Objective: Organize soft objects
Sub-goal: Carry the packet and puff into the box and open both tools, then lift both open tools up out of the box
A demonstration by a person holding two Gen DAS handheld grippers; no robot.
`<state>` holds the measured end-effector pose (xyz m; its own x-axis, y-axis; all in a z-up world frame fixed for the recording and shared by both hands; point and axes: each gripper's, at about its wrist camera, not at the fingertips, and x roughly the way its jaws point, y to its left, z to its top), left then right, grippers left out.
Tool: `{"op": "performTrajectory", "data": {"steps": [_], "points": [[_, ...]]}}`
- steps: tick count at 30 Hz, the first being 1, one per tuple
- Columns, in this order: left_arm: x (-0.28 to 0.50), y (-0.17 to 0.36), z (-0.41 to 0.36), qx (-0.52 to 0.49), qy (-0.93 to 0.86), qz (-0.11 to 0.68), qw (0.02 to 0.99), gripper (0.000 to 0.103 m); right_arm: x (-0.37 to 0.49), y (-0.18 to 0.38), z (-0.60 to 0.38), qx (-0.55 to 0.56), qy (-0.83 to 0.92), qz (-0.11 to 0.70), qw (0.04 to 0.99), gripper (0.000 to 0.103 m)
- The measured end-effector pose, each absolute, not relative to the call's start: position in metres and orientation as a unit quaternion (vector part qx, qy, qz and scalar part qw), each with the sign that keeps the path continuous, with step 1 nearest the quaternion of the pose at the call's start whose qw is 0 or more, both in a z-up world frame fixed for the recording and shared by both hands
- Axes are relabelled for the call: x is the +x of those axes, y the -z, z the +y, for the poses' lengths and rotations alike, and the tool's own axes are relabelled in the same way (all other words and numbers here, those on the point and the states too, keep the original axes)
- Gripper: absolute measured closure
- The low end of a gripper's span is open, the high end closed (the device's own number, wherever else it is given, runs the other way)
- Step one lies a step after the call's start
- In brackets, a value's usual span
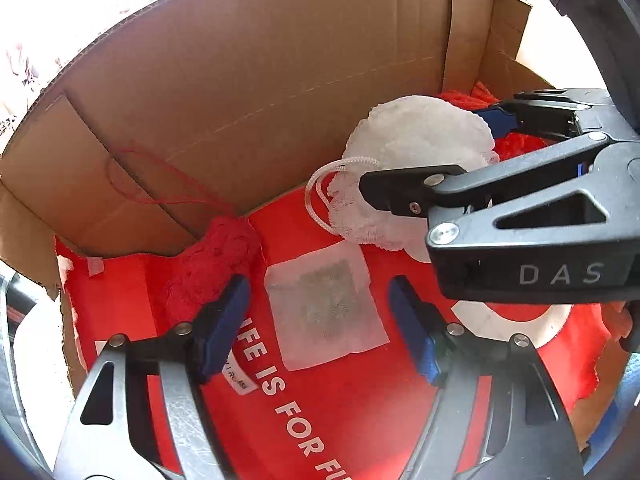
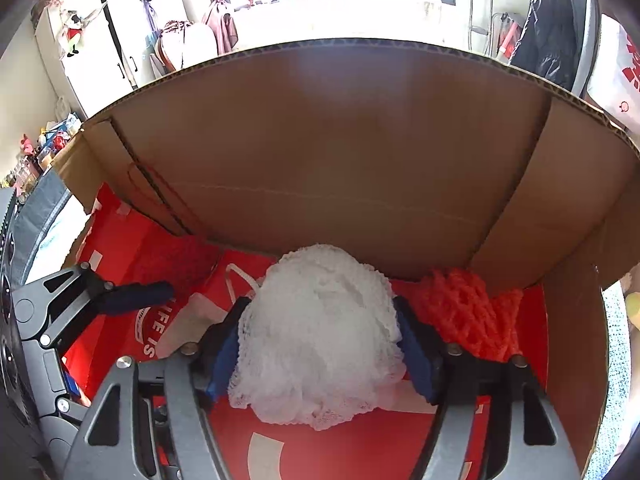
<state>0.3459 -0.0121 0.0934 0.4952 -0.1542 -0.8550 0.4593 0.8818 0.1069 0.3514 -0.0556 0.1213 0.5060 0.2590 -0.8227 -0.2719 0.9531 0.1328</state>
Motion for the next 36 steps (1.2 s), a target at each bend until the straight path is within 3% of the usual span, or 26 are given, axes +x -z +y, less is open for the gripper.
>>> {"op": "performTrajectory", "data": {"steps": [18,24,29,32,36], "points": [[0.308,-0.132,-0.01,0.147,0.169,0.448,0.866,0.029,0.332,-0.143,-0.058,0.004,-0.155,0.454,0.877,0.02],[0.279,-0.158,0.002,0.124,0.169,0.421,0.882,0.028,0.311,-0.171,-0.067,0.011,-0.154,0.427,0.891,0.01],[0.255,-0.179,0.019,0.091,0.169,0.392,0.9,0.017,0.286,-0.199,-0.073,-0.003,-0.143,0.395,0.907,0.002],[0.233,-0.19,0.033,0.06,0.179,0.37,0.91,0.017,0.265,-0.214,-0.078,-0.006,-0.138,0.372,0.918,0.0],[0.21,-0.211,0.041,0.022,0.184,0.339,0.922,0.006,0.237,-0.23,-0.093,-0.006,-0.127,0.341,0.931,0.0]]}}
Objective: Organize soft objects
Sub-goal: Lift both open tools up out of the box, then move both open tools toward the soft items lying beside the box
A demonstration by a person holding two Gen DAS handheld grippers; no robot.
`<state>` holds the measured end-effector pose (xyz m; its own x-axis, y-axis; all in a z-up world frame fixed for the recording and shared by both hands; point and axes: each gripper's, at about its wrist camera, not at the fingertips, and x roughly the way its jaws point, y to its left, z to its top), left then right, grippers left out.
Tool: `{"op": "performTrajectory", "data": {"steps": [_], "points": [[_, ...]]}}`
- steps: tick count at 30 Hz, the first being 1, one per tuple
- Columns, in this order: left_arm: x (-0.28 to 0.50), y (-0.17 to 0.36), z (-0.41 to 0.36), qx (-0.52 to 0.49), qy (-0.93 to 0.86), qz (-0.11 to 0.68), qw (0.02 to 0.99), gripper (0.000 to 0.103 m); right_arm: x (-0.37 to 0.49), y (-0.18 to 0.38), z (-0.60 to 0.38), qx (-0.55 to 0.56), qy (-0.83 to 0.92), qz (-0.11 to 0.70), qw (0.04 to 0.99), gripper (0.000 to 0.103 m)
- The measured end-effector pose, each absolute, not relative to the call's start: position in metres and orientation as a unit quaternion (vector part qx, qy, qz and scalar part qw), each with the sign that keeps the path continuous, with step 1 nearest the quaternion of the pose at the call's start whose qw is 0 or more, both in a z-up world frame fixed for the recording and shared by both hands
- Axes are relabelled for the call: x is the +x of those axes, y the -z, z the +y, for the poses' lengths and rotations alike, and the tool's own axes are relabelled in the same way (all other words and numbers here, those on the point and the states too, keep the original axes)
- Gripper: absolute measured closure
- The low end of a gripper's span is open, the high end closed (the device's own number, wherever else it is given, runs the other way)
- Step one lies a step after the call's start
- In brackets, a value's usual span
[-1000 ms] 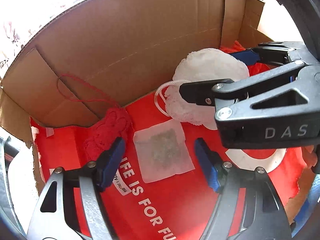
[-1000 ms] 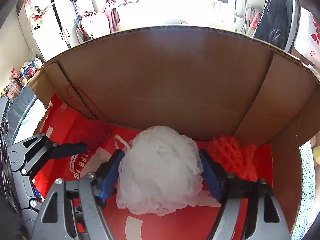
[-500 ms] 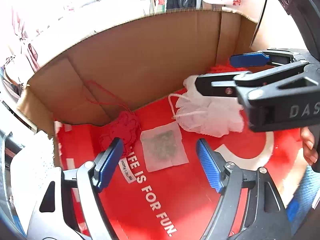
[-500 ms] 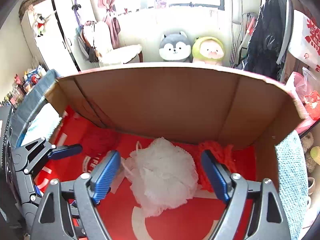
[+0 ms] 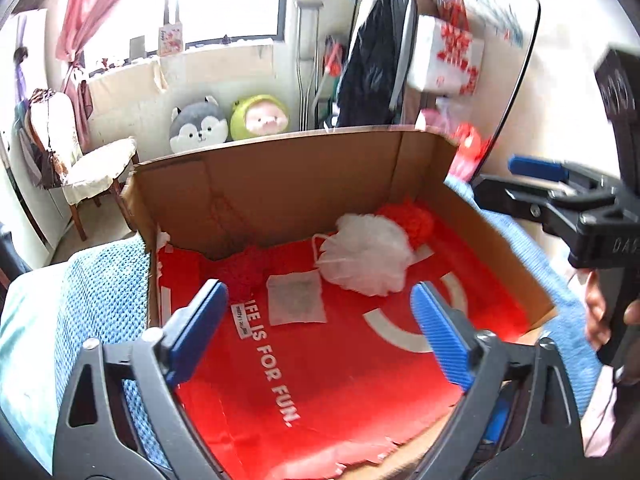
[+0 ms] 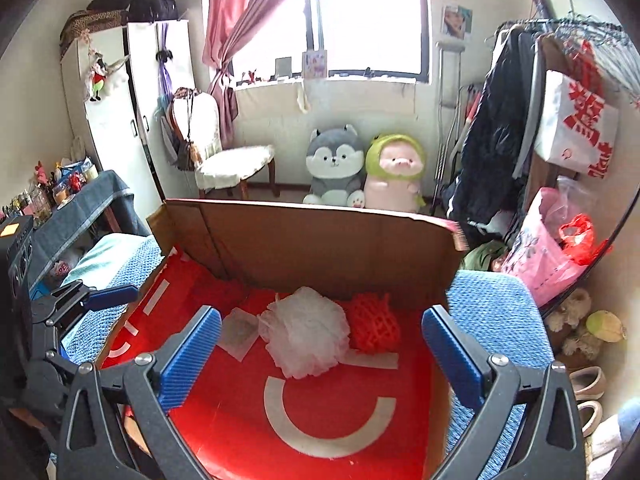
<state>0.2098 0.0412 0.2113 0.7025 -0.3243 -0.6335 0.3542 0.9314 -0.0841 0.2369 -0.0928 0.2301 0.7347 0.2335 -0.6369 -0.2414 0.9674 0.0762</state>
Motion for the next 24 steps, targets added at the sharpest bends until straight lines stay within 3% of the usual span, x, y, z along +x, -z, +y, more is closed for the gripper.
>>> {"op": "performTrajectory", "data": {"steps": [13,24], "points": [[0.126,-0.233,0.04,-0.009,0.167,0.219,0.961,0.0,0.121,-0.262,-0.124,-0.002,-0.105,0.243,0.964,0.0],[0.049,-0.209,0.04,-0.035,0.147,0.188,0.97,0.0,0.025,-0.232,-0.121,-0.013,-0.063,0.188,0.98,0.0]]}}
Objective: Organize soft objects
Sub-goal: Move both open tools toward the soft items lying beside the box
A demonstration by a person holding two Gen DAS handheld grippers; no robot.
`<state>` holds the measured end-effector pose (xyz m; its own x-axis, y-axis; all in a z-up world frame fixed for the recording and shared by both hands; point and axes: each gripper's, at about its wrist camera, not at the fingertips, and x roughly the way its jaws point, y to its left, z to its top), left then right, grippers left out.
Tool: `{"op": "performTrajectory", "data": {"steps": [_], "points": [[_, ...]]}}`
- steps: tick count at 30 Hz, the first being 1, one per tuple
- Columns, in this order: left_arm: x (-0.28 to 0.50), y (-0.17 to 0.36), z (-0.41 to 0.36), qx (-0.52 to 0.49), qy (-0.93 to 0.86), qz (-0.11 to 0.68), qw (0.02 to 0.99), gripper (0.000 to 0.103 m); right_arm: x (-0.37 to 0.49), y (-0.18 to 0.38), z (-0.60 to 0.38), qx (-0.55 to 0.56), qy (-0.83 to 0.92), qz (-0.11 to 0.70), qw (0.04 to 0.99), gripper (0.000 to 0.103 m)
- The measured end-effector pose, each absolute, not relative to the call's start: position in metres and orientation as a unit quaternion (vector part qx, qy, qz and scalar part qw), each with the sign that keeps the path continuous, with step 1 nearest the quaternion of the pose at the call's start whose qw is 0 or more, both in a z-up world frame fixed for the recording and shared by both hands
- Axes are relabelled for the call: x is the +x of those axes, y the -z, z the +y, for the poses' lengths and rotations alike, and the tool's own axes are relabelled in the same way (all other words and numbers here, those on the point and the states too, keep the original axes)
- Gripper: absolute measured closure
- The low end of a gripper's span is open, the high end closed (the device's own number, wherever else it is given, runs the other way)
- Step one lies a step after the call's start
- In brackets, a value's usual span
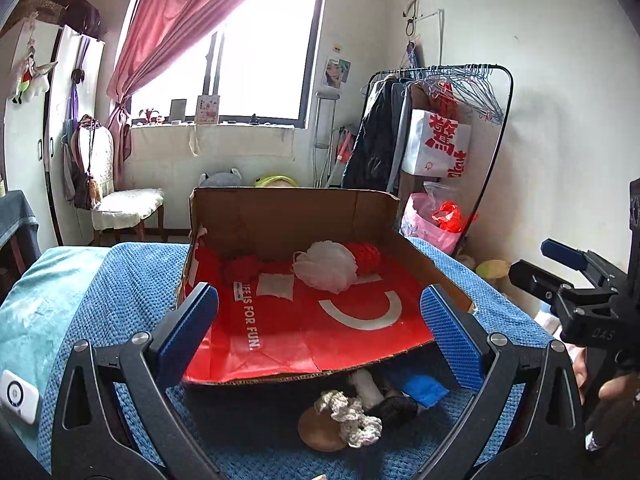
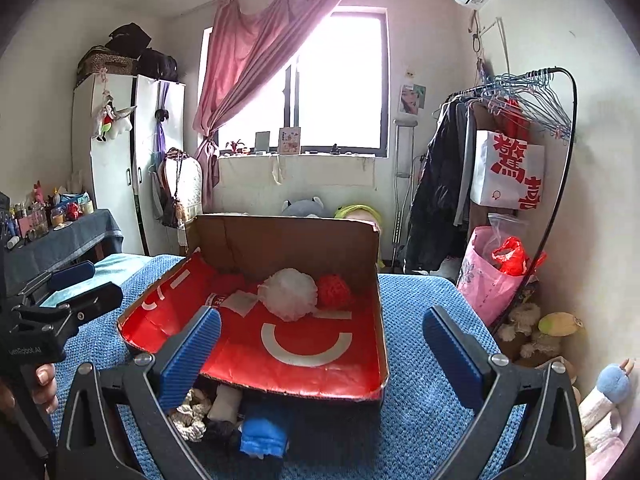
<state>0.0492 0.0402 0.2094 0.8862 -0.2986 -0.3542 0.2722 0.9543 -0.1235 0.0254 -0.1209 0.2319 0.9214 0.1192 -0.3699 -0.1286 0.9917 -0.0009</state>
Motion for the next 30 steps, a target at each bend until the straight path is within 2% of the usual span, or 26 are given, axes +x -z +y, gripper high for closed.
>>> {"op": "performTrajectory", "data": {"steps": [13,30], "points": [[-0.003,-0.167,0.032,-0.008,0.111,0.171,0.979,0.0,-0.029,-0.174,-0.119,-0.003,-0.023,0.191,0.981,0.0],[-0.01,-0.109,0.032,-0.017,0.093,0.227,0.969,0.0,-0.044,-0.121,-0.119,0.017,-0.008,0.229,0.973,0.0]]}}
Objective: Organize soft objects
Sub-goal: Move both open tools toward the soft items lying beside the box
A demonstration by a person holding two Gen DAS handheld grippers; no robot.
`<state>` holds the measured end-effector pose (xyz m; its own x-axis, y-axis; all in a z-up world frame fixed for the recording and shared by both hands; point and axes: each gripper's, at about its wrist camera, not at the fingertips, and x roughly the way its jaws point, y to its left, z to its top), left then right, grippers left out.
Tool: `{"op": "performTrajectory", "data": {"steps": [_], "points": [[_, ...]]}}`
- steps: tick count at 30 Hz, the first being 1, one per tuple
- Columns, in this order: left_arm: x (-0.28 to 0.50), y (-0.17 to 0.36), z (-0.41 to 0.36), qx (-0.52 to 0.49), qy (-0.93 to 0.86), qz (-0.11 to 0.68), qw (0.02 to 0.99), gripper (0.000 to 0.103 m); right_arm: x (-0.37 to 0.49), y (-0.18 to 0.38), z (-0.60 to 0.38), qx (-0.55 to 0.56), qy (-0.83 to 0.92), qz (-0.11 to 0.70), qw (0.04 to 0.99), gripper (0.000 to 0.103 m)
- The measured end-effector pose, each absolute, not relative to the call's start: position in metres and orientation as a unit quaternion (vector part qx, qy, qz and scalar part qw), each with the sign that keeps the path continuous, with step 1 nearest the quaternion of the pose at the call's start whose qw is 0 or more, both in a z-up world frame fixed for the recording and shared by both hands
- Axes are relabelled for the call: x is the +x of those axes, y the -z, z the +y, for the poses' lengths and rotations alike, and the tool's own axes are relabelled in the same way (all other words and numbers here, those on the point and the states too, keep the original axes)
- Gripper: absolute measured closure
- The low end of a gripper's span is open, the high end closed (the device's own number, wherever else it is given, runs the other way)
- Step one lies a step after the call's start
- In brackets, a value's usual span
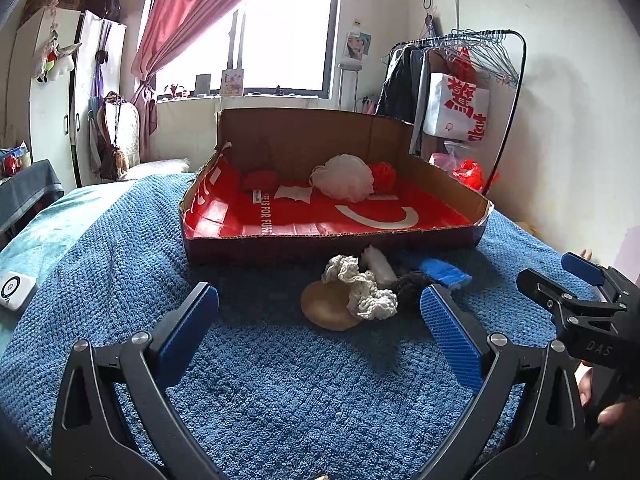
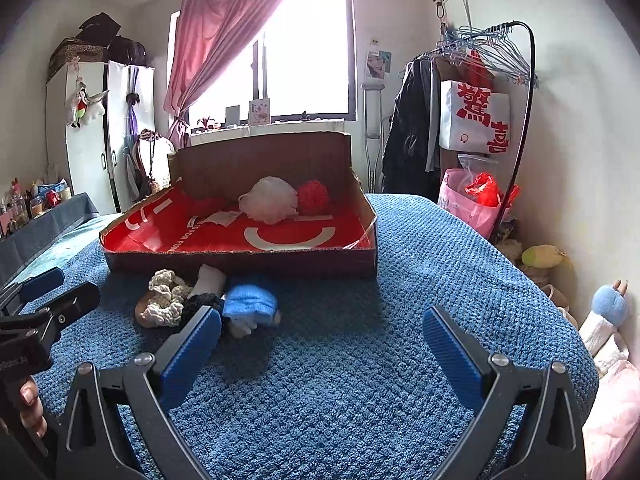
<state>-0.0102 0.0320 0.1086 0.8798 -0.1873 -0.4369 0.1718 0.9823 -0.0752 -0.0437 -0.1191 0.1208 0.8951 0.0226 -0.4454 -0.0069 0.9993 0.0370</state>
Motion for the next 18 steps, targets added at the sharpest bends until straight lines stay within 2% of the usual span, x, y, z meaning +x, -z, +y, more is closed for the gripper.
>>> {"op": "performTrajectory", "data": {"steps": [9,18], "points": [[-0.005,-0.089,0.031,-0.02,0.09,0.261,0.961,0.0,-0.043,-0.094,-0.112,0.003,-0.009,0.261,0.965,0.0],[0.014,-0.096,0.028,-0.016,0.115,0.296,0.948,0.0,-0.028,-0.1,-0.112,0.012,-0.025,0.279,0.96,0.0]]}}
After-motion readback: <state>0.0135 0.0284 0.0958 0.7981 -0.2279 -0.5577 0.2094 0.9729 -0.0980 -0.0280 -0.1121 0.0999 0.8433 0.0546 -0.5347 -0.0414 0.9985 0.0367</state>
